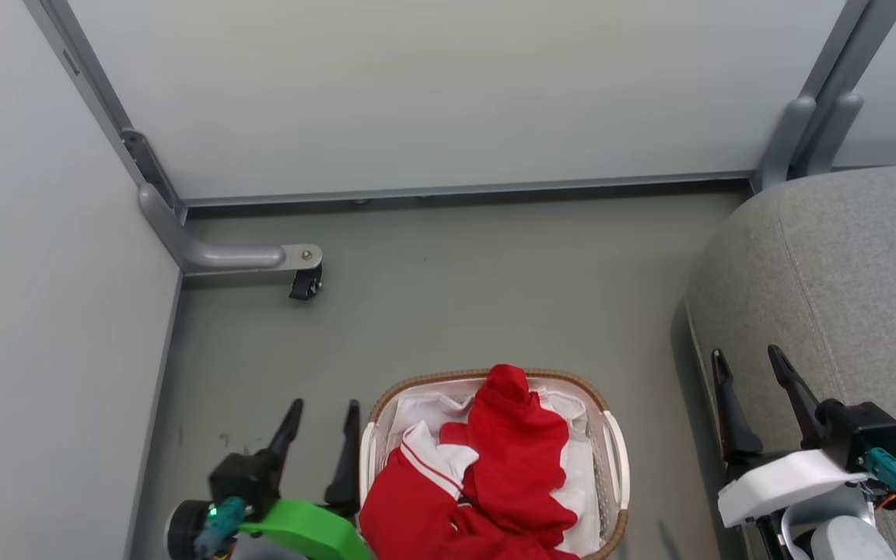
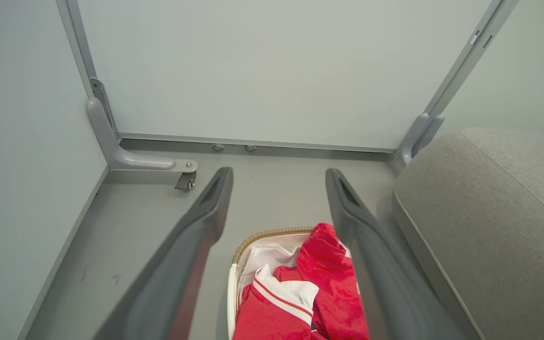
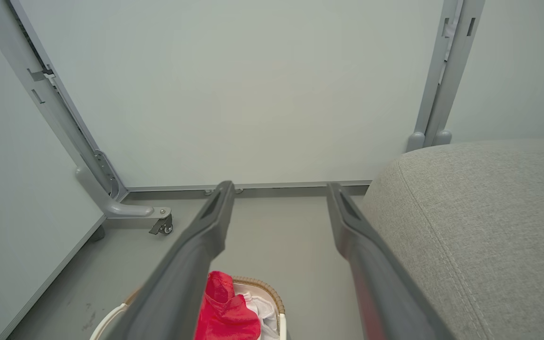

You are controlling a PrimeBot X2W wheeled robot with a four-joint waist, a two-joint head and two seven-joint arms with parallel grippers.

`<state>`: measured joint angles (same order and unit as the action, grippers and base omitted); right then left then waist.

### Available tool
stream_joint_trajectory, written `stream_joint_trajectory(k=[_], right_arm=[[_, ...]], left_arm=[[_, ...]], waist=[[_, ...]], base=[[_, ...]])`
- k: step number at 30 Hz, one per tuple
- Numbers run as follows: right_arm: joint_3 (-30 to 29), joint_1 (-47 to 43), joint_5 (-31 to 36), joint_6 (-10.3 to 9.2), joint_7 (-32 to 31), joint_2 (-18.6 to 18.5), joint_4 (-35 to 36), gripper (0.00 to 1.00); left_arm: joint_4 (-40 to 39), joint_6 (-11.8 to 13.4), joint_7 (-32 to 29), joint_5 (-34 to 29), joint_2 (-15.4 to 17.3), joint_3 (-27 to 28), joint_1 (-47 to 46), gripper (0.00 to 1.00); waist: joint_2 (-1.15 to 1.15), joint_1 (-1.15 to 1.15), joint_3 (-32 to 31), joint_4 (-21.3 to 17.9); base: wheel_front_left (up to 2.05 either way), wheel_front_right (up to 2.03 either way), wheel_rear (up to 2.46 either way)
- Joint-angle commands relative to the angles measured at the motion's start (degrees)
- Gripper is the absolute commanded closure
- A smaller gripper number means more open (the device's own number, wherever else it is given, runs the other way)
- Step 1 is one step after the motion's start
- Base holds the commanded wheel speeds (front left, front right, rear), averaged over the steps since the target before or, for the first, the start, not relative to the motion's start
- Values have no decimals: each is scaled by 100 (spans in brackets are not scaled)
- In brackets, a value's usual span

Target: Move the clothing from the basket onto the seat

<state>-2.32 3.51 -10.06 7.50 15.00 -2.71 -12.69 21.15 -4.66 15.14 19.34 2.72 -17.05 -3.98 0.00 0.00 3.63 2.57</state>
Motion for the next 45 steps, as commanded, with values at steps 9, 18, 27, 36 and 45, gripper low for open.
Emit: stream_joint_trajectory(k=[9,18,27,36,45], right_arm=[[18,476,125,-2,28,-33,115,0],[107,1089,128,-2,28,-32,188,0],[343,1529,6,-2,28,-29,308,0],[545,1801,-158,-3,28,-26,435,0],[647,1998,-427,-3,28,-25,469,0]], left_arm=[[1065,-176,0,-105,31,-995,-913,0],[2442,-214,0,135,32,-1966,-1955,0],[3412,-210,-126,432,33,-2958,-2744,0],[4078,59,-344,774,36,-3377,-3277,0],[4764,360,-384,789,35,-3536,-3673,0]], waist=[[0,0,871,-143],[0,0,1965,-391],[0,0,2837,-741],[0,0,3482,-1155],[0,0,3902,-1448]], base=[[0,0,0],[0,0,0],[0,0,0],[0,0,0],[0,0,0]])
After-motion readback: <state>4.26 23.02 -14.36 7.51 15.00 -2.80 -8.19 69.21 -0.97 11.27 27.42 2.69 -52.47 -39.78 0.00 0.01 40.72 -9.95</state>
